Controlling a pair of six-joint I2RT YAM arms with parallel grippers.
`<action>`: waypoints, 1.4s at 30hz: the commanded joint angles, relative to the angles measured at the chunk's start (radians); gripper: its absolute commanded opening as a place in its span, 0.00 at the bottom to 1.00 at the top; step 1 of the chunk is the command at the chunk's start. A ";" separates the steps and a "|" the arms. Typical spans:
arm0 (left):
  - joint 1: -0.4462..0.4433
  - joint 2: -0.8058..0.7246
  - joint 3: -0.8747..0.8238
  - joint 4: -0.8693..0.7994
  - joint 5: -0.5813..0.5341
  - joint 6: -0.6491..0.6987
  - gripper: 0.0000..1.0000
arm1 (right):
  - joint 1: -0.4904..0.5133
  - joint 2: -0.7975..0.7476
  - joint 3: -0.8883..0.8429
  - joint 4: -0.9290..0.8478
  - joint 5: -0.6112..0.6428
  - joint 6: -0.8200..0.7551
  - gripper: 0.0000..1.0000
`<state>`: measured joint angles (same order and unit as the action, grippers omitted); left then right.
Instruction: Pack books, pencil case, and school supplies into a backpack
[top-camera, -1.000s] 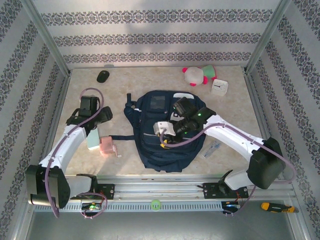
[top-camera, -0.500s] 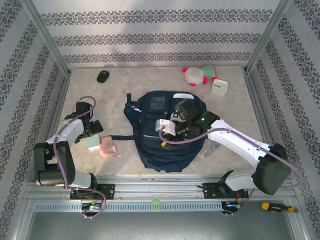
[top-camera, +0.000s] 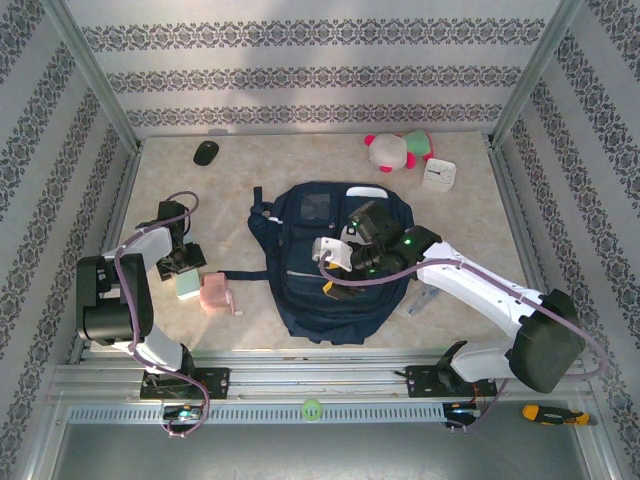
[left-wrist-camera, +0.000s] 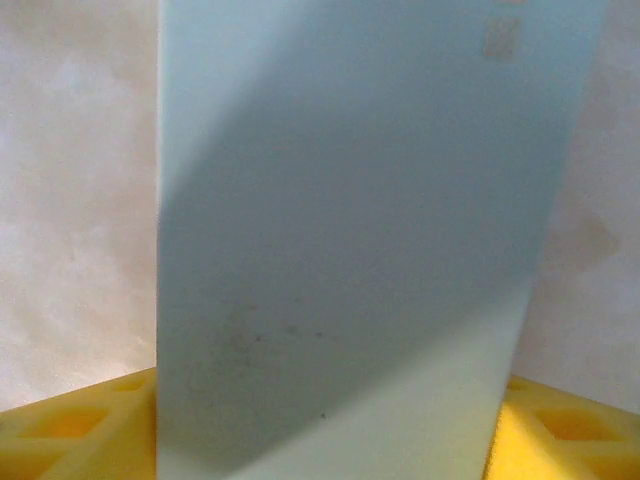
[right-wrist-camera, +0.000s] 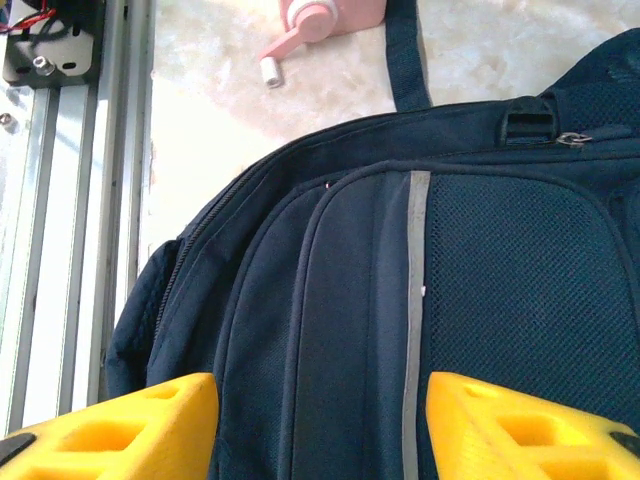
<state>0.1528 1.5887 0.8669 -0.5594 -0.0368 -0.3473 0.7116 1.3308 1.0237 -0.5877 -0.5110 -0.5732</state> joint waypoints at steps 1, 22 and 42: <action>0.012 -0.048 0.007 0.016 0.029 -0.001 0.59 | 0.012 -0.021 0.005 0.029 0.035 0.109 0.57; 0.007 -0.655 0.038 -0.220 0.435 -0.039 0.37 | 0.036 0.003 0.120 -0.200 0.311 0.463 0.60; -0.010 -0.791 -0.085 -0.228 0.535 -0.134 0.34 | 0.206 0.276 0.191 -0.230 0.440 0.310 0.74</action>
<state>0.1505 0.8078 0.7891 -0.7753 0.4721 -0.4614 0.8909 1.5772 1.1870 -0.7883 -0.0822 -0.2119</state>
